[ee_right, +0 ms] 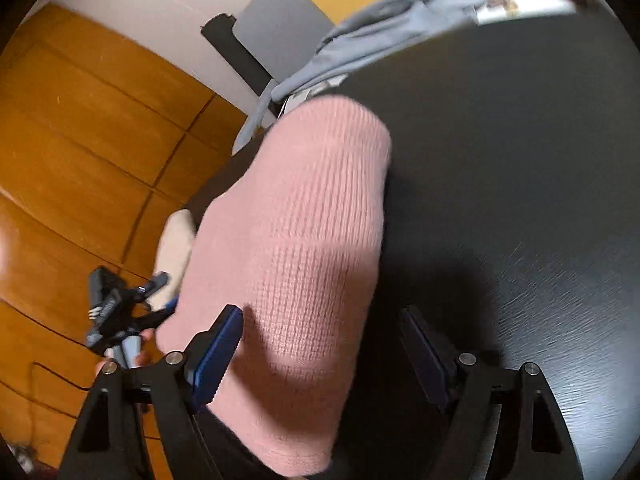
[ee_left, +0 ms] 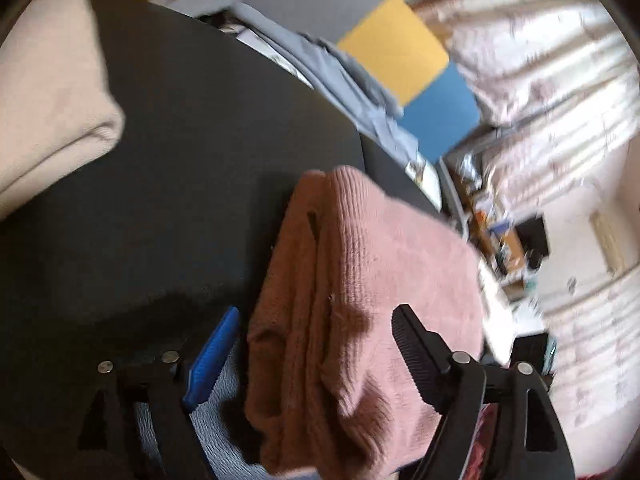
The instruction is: Fold clothes
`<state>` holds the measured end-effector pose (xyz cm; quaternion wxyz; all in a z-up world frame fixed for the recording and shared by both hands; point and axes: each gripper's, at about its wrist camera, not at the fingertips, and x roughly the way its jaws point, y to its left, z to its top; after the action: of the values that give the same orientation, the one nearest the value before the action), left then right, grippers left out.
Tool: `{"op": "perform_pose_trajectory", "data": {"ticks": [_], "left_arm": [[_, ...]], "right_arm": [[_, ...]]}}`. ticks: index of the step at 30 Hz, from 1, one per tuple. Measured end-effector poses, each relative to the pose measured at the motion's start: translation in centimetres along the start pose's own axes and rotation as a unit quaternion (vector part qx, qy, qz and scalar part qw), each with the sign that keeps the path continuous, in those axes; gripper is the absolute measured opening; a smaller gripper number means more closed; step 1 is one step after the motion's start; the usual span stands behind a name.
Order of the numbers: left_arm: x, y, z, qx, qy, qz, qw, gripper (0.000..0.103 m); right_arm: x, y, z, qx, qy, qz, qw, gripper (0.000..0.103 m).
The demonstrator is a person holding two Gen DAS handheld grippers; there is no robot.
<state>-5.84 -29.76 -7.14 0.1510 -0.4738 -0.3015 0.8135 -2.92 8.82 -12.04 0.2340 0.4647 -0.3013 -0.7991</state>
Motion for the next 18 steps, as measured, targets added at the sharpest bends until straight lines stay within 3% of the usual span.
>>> {"op": "perform_pose_trajectory", "data": {"ticks": [3,6,8,14,17,18], "left_arm": [[1.9,-0.5,0.4,0.027,0.034,0.018,0.9989,0.082],[3.3,-0.6,0.4,0.027,0.058,0.009,0.9979,0.083],[4.3,-0.5,0.9,0.024,0.067,0.002,0.9974,0.083],[5.5,-1.7,2.1,0.081,0.090,0.034,0.9921,0.083],[6.5,-3.2,2.5,0.134,0.100,0.084,0.9822,0.093],[6.8,-3.6,2.5,0.153,0.099,0.106,0.9775,0.103]], "right_arm": [[1.6,-1.0,0.0,0.039,0.015,0.039,0.998,0.081],[2.7,-1.5,-0.1,0.058,0.021,0.067,0.996,0.081],[3.1,-1.0,-0.1,0.047,0.028,0.066,0.996,0.081],[3.3,-0.3,-0.4,0.040,0.050,0.068,0.996,0.083],[3.3,-0.3,-0.4,0.046,0.060,0.073,0.994,0.083],[3.3,-0.3,-0.4,0.045,0.062,0.075,0.994,0.083]]}}
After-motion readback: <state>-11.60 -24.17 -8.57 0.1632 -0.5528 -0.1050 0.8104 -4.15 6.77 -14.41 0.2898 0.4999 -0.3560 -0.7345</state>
